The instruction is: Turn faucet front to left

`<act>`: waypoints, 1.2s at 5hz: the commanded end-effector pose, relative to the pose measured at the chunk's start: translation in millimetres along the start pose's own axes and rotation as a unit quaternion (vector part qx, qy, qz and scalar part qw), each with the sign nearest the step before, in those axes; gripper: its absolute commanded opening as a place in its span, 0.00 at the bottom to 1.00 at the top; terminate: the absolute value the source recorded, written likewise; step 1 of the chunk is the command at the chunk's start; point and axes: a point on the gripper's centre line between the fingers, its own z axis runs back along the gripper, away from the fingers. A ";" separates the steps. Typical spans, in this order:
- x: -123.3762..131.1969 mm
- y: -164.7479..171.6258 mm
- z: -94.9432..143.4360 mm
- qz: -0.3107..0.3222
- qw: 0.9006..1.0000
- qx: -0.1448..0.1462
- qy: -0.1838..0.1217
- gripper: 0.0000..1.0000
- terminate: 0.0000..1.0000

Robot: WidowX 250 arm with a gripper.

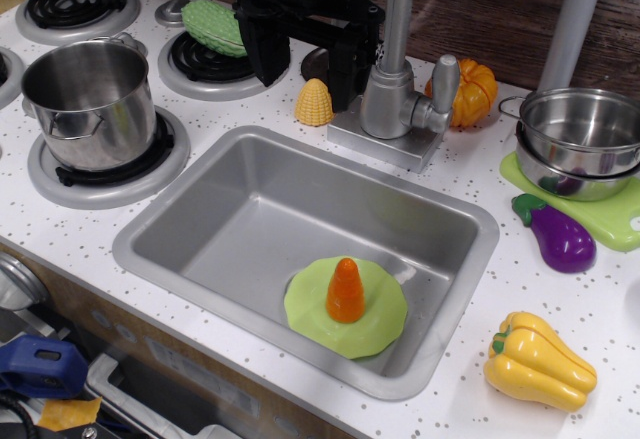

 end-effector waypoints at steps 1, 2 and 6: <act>0.0 0.0 0.0 0.000 1.000 0.000 0.000 1.00 0.00; 8.0 -5.0 2.9 -0.002 0.999 -0.012 -0.037 1.00 0.00; 29.6 13.0 0.6 -0.044 0.989 0.029 -0.136 1.00 0.00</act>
